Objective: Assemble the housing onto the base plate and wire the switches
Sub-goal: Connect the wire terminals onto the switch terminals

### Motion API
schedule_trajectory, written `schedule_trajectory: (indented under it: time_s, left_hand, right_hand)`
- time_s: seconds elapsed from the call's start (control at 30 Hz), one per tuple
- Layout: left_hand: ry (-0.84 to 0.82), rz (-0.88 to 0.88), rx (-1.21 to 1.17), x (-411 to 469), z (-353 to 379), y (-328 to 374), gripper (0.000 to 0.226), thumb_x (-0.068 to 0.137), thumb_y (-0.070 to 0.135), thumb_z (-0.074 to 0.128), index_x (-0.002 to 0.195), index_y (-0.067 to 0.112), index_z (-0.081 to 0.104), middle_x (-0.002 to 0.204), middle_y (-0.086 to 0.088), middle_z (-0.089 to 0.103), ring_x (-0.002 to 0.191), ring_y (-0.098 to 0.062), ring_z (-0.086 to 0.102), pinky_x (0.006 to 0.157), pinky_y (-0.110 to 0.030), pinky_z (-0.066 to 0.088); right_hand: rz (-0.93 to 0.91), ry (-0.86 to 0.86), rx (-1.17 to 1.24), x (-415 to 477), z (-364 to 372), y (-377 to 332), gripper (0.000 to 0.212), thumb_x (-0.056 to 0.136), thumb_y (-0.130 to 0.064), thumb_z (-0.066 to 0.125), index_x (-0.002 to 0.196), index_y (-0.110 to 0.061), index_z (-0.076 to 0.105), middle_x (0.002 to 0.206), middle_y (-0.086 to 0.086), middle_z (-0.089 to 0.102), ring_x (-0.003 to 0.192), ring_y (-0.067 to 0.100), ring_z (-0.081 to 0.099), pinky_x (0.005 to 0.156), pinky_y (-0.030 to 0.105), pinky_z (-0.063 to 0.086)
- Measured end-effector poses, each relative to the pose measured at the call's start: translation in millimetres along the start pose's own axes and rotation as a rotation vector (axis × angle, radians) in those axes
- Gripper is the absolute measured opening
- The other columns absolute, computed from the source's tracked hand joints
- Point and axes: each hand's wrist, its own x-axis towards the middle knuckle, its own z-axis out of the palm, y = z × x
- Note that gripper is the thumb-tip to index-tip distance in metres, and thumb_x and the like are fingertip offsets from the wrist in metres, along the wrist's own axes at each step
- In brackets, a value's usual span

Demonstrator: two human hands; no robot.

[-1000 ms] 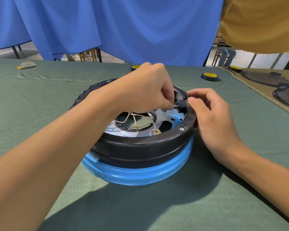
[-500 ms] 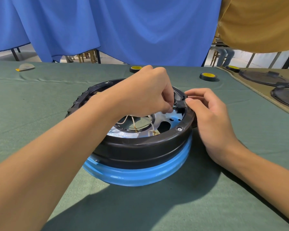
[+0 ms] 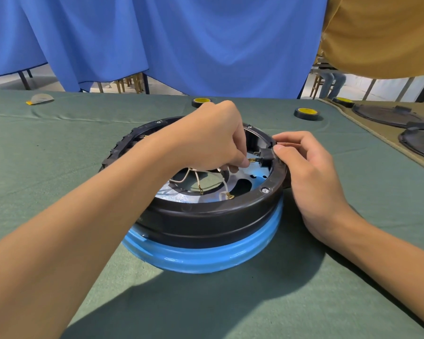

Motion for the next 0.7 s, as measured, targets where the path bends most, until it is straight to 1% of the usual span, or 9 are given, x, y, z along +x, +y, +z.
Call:
schedule_trajectory:
  time_s: [0.07,0.13,0.23,0.27,0.3,0.37,0.43,0.57,0.7]
  left_hand:
    - [-0.005,0.008,0.015,-0.7,-0.2,0.6,0.013,0.082,0.022,0.077,0.069,0.019,0.078,0.059,0.01,0.07,0.056,-0.006,0.066,0.059,-0.022,0.055]
    - [0.008,0.036,0.038,-1.5,-0.5,1.8,0.013,0.083,0.022,0.076,0.071,0.018,0.078,0.059,0.013,0.07,0.058,-0.006,0.067,0.062,-0.025,0.055]
    - [0.031,0.066,0.061,-2.0,-1.5,2.9,0.01,0.083,0.023,0.076,0.074,0.02,0.079,0.06,0.015,0.07,0.062,-0.007,0.068,0.068,-0.031,0.057]
    - [0.033,0.071,0.06,-2.2,-1.7,2.9,0.01,0.083,0.023,0.076,0.074,0.02,0.079,0.06,0.015,0.07,0.062,-0.007,0.068,0.07,-0.033,0.057]
    - [0.035,0.075,0.061,-2.1,-1.9,2.8,0.01,0.083,0.023,0.077,0.074,0.019,0.079,0.06,0.014,0.07,0.062,-0.007,0.068,0.07,-0.034,0.058]
    - [0.042,0.085,0.074,-1.6,-1.6,2.9,0.009,0.082,0.022,0.077,0.074,0.019,0.08,0.061,0.013,0.07,0.062,-0.008,0.067,0.07,-0.035,0.057]
    - [0.043,0.087,0.076,-1.3,-1.9,2.9,0.01,0.082,0.022,0.077,0.073,0.02,0.08,0.061,0.012,0.07,0.06,-0.008,0.066,0.068,-0.033,0.056]
    - [0.017,0.067,0.04,-1.5,-2.2,2.7,0.011,0.082,0.019,0.076,0.071,0.018,0.079,0.059,0.012,0.07,0.052,-0.009,0.065,0.063,-0.028,0.055]
    - [0.023,0.066,0.063,-0.4,0.1,3.3,0.011,0.082,0.019,0.076,0.072,0.017,0.08,0.06,0.011,0.07,0.054,-0.012,0.066,0.062,-0.029,0.053]
  right_hand:
    - [-0.005,0.001,-0.001,0.3,0.2,0.3,0.012,0.093,-0.016,0.056,0.1,-0.022,0.064,0.091,-0.012,0.065,0.085,-0.004,0.059,0.084,0.023,0.049]
    - [-0.013,-0.001,-0.004,0.2,0.8,0.9,0.012,0.094,-0.016,0.055,0.1,-0.022,0.062,0.092,-0.011,0.064,0.084,-0.006,0.058,0.081,0.018,0.048]
    - [-0.025,-0.042,-0.062,-0.1,2.3,1.6,0.012,0.097,-0.018,0.048,0.106,-0.022,0.056,0.098,-0.011,0.058,0.084,-0.012,0.053,0.077,0.008,0.042]
    - [-0.025,-0.053,-0.081,-0.2,2.5,1.6,0.013,0.098,-0.018,0.046,0.108,-0.022,0.054,0.1,-0.01,0.057,0.087,-0.011,0.051,0.077,0.007,0.041]
    - [-0.022,-0.061,-0.091,-0.3,2.5,1.3,0.013,0.099,-0.019,0.045,0.109,-0.021,0.053,0.103,-0.009,0.056,0.092,-0.008,0.051,0.08,0.009,0.04]
    - [-0.009,-0.069,-0.088,-0.7,2.5,0.3,0.014,0.1,-0.018,0.043,0.111,-0.02,0.052,0.109,-0.003,0.056,0.101,0.003,0.052,0.089,0.019,0.041]
    - [0.003,-0.078,-0.084,-0.9,2.9,-0.8,0.013,0.1,-0.018,0.043,0.11,-0.019,0.051,0.111,0.0,0.055,0.105,0.01,0.052,0.093,0.026,0.041]
    - [0.01,-0.084,-0.082,-0.6,3.6,-1.1,0.012,0.1,-0.018,0.043,0.108,-0.021,0.051,0.111,0.0,0.055,0.108,0.014,0.051,0.095,0.03,0.041]
    - [0.011,-0.089,-0.07,-0.3,4.0,-1.5,0.012,0.1,-0.018,0.043,0.108,-0.02,0.05,0.113,0.003,0.056,0.11,0.018,0.052,0.099,0.039,0.041]
